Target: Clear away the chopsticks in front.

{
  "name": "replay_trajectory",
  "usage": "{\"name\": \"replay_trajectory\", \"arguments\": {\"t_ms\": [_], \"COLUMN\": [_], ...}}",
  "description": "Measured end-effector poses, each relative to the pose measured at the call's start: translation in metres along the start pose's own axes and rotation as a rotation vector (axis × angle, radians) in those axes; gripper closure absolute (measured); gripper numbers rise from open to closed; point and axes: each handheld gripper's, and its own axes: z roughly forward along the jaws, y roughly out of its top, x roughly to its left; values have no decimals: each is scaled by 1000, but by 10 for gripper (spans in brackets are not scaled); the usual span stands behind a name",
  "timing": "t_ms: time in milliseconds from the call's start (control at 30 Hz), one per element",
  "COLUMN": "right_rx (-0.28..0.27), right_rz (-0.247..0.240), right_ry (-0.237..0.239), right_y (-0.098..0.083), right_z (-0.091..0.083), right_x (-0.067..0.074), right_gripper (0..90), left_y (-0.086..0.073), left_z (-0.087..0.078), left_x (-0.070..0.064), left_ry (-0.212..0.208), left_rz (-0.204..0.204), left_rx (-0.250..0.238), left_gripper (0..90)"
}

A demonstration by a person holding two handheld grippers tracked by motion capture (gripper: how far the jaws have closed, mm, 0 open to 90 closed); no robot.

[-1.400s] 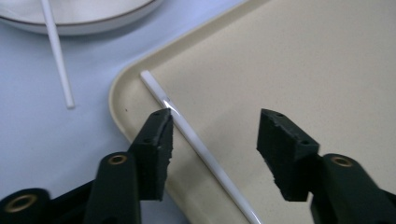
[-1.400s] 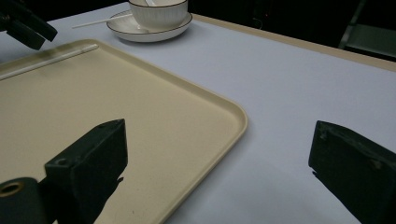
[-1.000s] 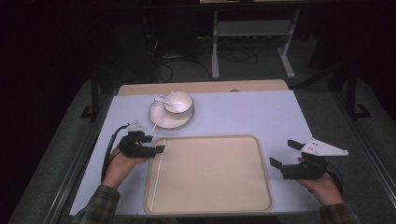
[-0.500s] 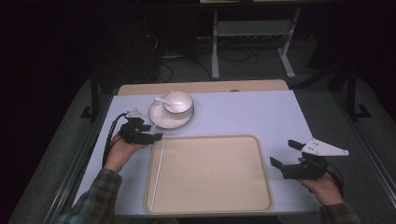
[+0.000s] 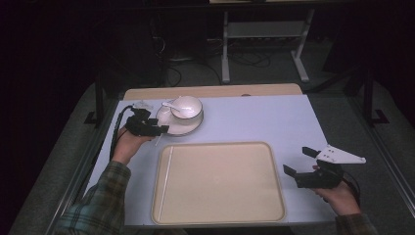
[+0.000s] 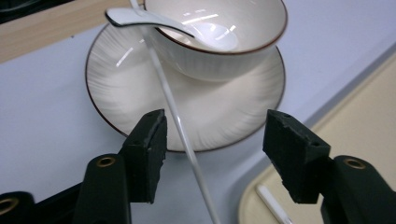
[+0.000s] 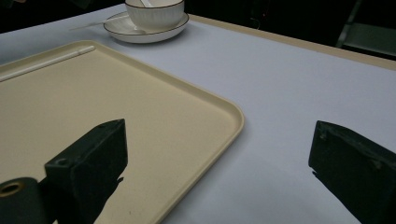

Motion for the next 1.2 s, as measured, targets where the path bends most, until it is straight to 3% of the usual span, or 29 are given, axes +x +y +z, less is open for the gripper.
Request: {"name": "replay_trajectory", "arguments": {"t_ms": [300, 433, 800, 1200], "right_rx": [0, 0, -1, -2], "right_rz": [2, 1, 0, 3], "right_ry": [2, 3, 5, 6], "right_y": [0, 0, 0, -1], "right_z": [0, 0, 0, 0], "right_x": [-1, -1, -1, -2], "right_gripper": [39, 39, 39, 41], "left_y": [8, 8, 14, 10], "left_z": [18, 30, 51, 62], "left_x": [15, 19, 22, 26], "left_ry": [16, 31, 54, 66], "left_rz": [-37, -39, -72, -102], "left_rx": [9, 42, 78, 113], "left_gripper": [503, 547, 628, 712]}}
